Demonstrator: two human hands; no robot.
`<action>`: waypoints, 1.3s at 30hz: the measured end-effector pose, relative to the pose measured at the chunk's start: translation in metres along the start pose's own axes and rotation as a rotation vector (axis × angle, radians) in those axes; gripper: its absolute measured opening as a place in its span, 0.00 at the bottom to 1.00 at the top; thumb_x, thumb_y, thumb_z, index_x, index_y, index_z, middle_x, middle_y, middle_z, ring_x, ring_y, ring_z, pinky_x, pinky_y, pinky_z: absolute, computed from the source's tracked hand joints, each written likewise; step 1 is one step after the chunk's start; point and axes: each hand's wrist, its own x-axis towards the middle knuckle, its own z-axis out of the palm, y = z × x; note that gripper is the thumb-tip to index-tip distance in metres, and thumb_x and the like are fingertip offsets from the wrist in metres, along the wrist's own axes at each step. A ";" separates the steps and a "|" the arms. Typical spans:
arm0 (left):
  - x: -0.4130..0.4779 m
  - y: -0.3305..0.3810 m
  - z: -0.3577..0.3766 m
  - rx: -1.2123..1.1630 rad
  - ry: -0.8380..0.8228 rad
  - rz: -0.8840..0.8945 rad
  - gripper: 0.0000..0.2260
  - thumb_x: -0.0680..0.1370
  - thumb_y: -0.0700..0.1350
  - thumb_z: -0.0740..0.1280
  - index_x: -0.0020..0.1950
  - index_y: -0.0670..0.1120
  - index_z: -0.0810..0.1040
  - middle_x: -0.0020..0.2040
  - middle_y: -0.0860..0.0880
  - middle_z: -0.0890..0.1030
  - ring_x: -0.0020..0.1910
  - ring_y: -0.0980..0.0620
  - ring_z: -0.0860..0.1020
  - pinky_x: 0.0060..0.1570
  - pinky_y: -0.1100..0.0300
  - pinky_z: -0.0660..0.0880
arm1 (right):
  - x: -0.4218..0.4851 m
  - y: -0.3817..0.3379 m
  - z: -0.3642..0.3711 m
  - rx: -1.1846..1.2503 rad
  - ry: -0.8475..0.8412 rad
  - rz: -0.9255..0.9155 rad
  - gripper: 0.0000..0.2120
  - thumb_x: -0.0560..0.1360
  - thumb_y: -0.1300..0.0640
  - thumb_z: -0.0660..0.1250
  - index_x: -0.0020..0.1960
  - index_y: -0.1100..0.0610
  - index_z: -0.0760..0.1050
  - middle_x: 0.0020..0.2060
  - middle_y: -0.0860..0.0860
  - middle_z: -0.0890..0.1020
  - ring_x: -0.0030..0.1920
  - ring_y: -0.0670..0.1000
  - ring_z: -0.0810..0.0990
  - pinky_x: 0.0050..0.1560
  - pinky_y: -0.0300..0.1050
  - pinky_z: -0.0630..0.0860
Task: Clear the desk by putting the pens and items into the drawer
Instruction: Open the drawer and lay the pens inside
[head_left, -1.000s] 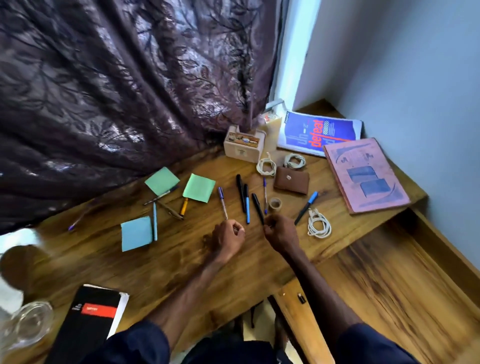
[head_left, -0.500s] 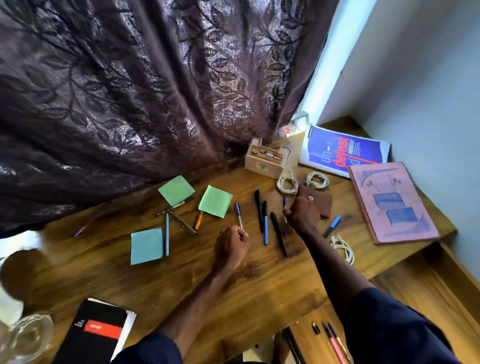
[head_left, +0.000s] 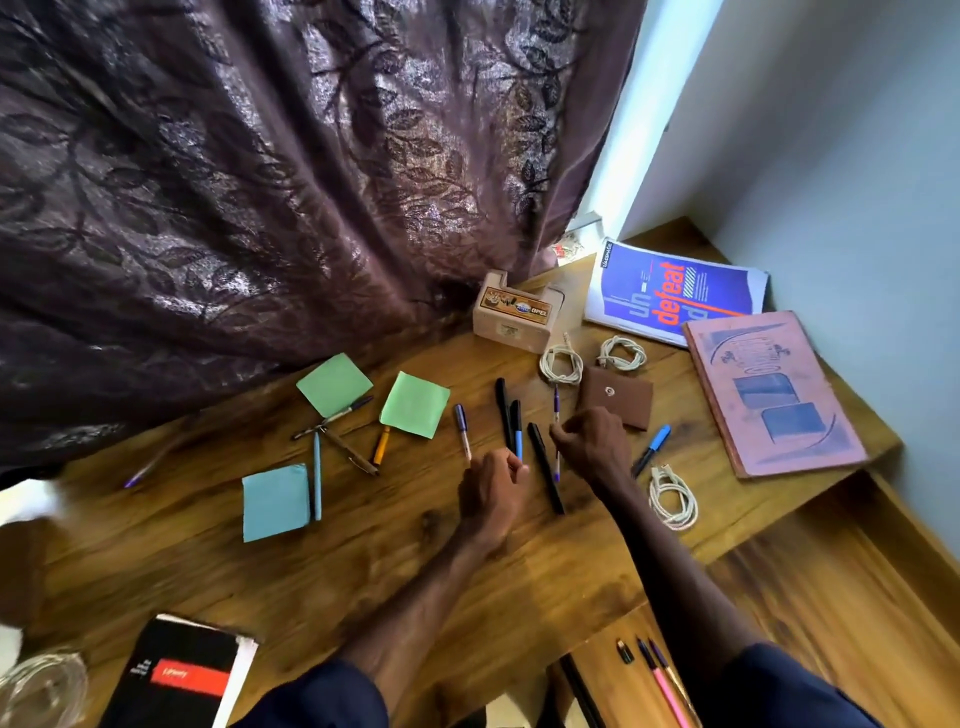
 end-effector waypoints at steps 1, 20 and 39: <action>-0.001 0.008 0.005 0.019 -0.017 0.018 0.09 0.80 0.53 0.66 0.52 0.50 0.81 0.51 0.50 0.83 0.51 0.49 0.81 0.42 0.58 0.72 | -0.012 0.005 -0.005 0.031 0.007 -0.010 0.18 0.71 0.46 0.71 0.28 0.56 0.76 0.24 0.53 0.77 0.28 0.52 0.78 0.28 0.42 0.66; -0.080 0.062 0.072 -0.072 -0.100 -0.015 0.14 0.75 0.55 0.68 0.38 0.45 0.81 0.34 0.52 0.84 0.36 0.52 0.83 0.38 0.60 0.80 | -0.176 0.184 -0.046 0.305 0.135 0.268 0.07 0.70 0.46 0.75 0.39 0.48 0.84 0.33 0.40 0.83 0.35 0.37 0.80 0.35 0.37 0.75; -0.216 0.052 0.168 -0.048 -0.579 -0.047 0.08 0.77 0.46 0.73 0.46 0.42 0.81 0.41 0.43 0.86 0.33 0.54 0.86 0.36 0.56 0.84 | -0.224 0.326 0.024 0.152 -0.182 0.385 0.02 0.70 0.55 0.73 0.42 0.51 0.84 0.38 0.50 0.86 0.40 0.51 0.84 0.40 0.46 0.81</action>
